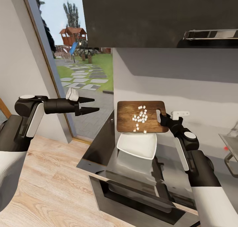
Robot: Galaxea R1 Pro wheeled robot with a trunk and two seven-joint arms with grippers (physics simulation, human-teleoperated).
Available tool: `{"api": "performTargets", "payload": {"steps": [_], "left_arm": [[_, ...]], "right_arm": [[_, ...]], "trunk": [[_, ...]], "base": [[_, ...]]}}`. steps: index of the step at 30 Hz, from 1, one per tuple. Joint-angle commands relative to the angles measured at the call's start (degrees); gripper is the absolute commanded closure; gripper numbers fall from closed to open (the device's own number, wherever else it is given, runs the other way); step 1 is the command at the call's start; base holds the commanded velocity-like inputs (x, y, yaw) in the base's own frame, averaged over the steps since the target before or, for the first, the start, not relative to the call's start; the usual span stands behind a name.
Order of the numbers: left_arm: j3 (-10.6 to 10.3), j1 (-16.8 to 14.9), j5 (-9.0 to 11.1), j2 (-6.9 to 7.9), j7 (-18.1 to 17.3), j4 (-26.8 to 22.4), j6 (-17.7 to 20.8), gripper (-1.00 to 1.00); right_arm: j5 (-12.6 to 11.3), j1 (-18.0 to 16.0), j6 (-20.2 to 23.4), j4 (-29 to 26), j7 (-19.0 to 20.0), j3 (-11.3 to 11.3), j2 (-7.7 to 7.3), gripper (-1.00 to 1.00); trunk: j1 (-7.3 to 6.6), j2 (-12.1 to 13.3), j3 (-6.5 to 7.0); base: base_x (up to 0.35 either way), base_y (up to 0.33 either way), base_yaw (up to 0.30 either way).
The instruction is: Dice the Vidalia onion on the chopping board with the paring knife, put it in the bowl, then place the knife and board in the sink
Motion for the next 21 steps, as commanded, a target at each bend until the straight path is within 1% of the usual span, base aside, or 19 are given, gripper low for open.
{"api": "performTargets", "payload": {"steps": [1, 21], "left_arm": [[-0.09, -0.06, 0.33, 0.05, 0.07, 0.00, 0.39, -1.00], [-0.09, -0.06, 0.33, 0.05, 0.07, 0.00, 0.39, -1.00]], "right_arm": [[-0.35, -0.04, 0.29, -0.09, -0.15, 0.02, -0.01, 1.00], [-0.27, -0.04, 0.28, -0.31, -0.15, 0.02, -0.04, 1.00]], "trunk": [[0.00, -0.04, -0.06], [0.00, -0.04, -0.06]], "base": [[0.000, 0.000, 0.000], [0.000, 0.000, 0.000]]}}
